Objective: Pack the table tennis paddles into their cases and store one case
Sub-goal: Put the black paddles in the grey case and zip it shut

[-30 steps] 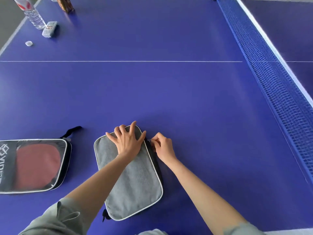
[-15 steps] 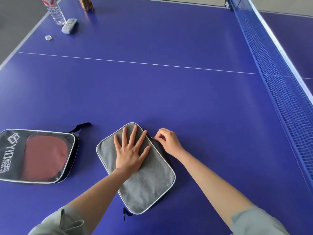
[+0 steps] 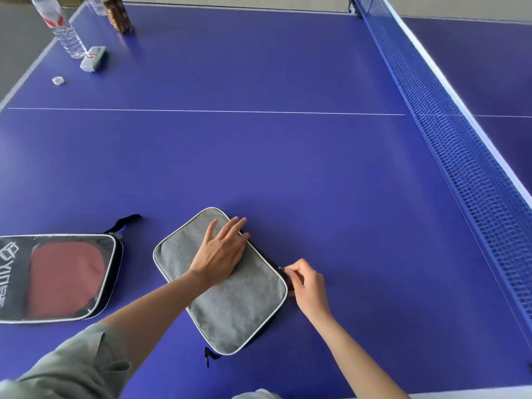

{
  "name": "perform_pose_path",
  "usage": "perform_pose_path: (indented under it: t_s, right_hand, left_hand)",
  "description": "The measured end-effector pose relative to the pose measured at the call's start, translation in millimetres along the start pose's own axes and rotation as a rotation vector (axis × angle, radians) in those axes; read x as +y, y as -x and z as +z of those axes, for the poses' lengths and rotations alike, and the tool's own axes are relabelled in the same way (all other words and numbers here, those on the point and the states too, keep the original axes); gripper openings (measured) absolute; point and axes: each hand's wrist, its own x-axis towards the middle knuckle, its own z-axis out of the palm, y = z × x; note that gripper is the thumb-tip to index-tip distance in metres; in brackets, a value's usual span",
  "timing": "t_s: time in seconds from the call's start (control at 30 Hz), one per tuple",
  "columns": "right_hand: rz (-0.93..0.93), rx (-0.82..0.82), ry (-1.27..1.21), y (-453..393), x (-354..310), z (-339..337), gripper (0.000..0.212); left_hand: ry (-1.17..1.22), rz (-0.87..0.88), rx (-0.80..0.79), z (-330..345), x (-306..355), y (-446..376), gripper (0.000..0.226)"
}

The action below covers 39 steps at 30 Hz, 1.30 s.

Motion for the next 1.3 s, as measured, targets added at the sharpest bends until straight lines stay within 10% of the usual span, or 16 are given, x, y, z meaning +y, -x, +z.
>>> perform_pose_path:
  t_s: [0.27, 0.67, 1.3]
  right_hand:
    - [-0.124, 0.051, 0.071, -54.6, -34.0, 20.0, 0.011]
    - [-0.310, -0.220, 0.285, -130.1, -48.8, 9.8, 0.010]
    - [-0.104, 0.044, 0.090, 2.5, 11.1, -3.3, 0.014]
  left_hand:
    - [-0.015, -0.368, 0.060, 0.5, 14.7, 21.6, 0.058]
    - [0.016, -0.426, 0.081, 14.1, 34.7, -6.2, 0.050]
    - [0.080, -0.480, 0.099, 20.3, 36.2, -12.1, 0.052]
